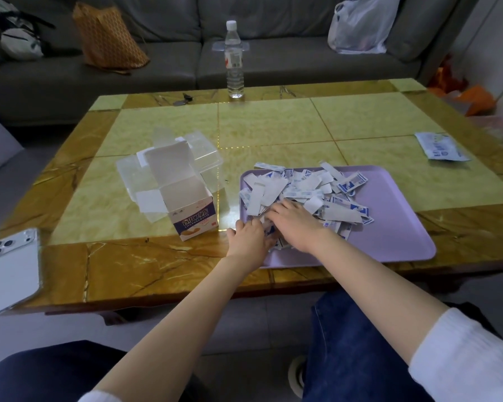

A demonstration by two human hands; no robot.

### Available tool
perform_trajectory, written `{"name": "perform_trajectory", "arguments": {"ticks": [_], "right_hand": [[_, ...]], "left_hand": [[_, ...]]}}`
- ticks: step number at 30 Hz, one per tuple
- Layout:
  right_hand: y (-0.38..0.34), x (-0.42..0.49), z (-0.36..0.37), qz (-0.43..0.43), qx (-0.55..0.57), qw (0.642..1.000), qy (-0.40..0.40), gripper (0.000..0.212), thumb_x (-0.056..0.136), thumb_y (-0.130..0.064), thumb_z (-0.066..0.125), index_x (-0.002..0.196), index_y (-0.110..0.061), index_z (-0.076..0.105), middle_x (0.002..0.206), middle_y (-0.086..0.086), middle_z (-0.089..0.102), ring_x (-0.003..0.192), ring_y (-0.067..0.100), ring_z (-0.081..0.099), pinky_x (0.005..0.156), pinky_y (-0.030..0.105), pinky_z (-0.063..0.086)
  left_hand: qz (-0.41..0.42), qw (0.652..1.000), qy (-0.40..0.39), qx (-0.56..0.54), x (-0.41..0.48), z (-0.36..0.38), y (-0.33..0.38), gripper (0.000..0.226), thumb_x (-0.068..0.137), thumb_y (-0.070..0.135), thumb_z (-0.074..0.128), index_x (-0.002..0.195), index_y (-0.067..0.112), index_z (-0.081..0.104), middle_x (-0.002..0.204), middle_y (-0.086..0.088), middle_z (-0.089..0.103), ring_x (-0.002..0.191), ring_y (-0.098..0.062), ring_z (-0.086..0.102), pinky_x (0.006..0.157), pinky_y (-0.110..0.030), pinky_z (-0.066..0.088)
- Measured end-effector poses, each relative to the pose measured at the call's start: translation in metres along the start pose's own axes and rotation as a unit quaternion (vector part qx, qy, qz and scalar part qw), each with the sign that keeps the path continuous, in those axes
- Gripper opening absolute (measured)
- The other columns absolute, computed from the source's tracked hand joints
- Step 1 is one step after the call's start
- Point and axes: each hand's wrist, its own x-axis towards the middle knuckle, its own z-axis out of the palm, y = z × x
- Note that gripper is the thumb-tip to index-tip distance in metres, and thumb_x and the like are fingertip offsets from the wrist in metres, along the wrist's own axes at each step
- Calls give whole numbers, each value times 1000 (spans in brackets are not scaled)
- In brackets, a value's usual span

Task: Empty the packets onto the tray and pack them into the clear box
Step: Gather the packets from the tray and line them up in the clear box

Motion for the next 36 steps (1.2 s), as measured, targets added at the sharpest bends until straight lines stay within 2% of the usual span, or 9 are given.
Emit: {"name": "perform_trajectory", "arguments": {"ticks": [6, 12, 14, 19, 23, 26, 28, 32, 36], "right_hand": [[2, -4, -9, 19, 13, 999, 35, 34, 87, 0, 49, 119, -12, 49, 125, 6, 46, 118, 24, 38, 98, 32, 32], [-3, -17, -13, 46, 163, 978, 118, 24, 93, -6, 50, 116, -11, 51, 115, 3, 56, 105, 20, 47, 88, 30, 39], [-8, -24, -12, 63, 230, 962, 132, 23, 94, -7, 50, 116, -9, 52, 114, 5, 55, 105, 21, 49, 87, 32, 41], [-12, -32, 5, 104, 246, 960, 82, 28, 94, -14, 49, 122, -12, 49, 122, 6, 53, 111, 22, 47, 94, 34, 40], [-14, -38, 13, 129, 308, 938, 91, 36, 92, -9, 54, 127, -12, 45, 125, 6, 50, 117, 19, 45, 99, 29, 39], [-15, -39, 14, 150, 341, 920, 119, 23, 91, -9, 54, 115, -12, 54, 111, 6, 56, 105, 19, 50, 87, 26, 43], [-14, -39, 14, 170, 336, 918, 126, 19, 92, -9, 52, 110, -14, 57, 106, 5, 56, 99, 18, 51, 80, 24, 41], [-15, -42, 16, 195, 330, 919, 97, 29, 92, -6, 52, 119, -13, 54, 113, 5, 57, 99, 19, 55, 83, 29, 46], [-12, -46, 17, 191, 323, 922, 92, 19, 92, -7, 52, 109, -11, 60, 108, 3, 63, 99, 19, 58, 80, 29, 46]], "left_hand": [[16, 999, 17, -36, 1, -9, -1, 35, 92, 38, 52, 113, 10, 51, 118, -7, 55, 114, -27, 44, 93, -41, 31], [81, 988, 133, 19, -3, -28, -11, 26, 96, 30, 46, 117, 14, 46, 118, -3, 50, 113, -25, 41, 91, -36, 31], [117, 983, 142, -1, -7, -28, -14, 23, 96, 28, 47, 114, 13, 47, 114, -4, 50, 107, -24, 43, 86, -33, 32], [144, 983, 110, -25, -13, -8, -21, 20, 96, 24, 48, 112, 14, 46, 114, -2, 52, 104, -24, 49, 85, -31, 35], [137, 985, 90, -57, -19, 0, -20, 29, 94, 22, 48, 119, 13, 37, 118, -5, 52, 107, -23, 50, 89, -31, 37], [121, 979, 116, -114, -21, -3, -20, 17, 95, 20, 49, 108, 10, 44, 109, -8, 54, 94, -24, 51, 72, -27, 37], [121, 976, 137, -118, -21, -5, -21, 14, 96, 21, 48, 104, 9, 50, 105, -7, 54, 92, -24, 50, 70, -28, 38], [126, 968, 177, -129, -22, -7, -27, 21, 97, 22, 46, 104, 10, 61, 98, -6, 57, 88, -25, 52, 72, -38, 46], [97, 952, 207, -202, -20, -17, -32, 21, 98, 22, 45, 100, 10, 63, 89, -4, 57, 78, -22, 54, 63, -33, 43]]}}
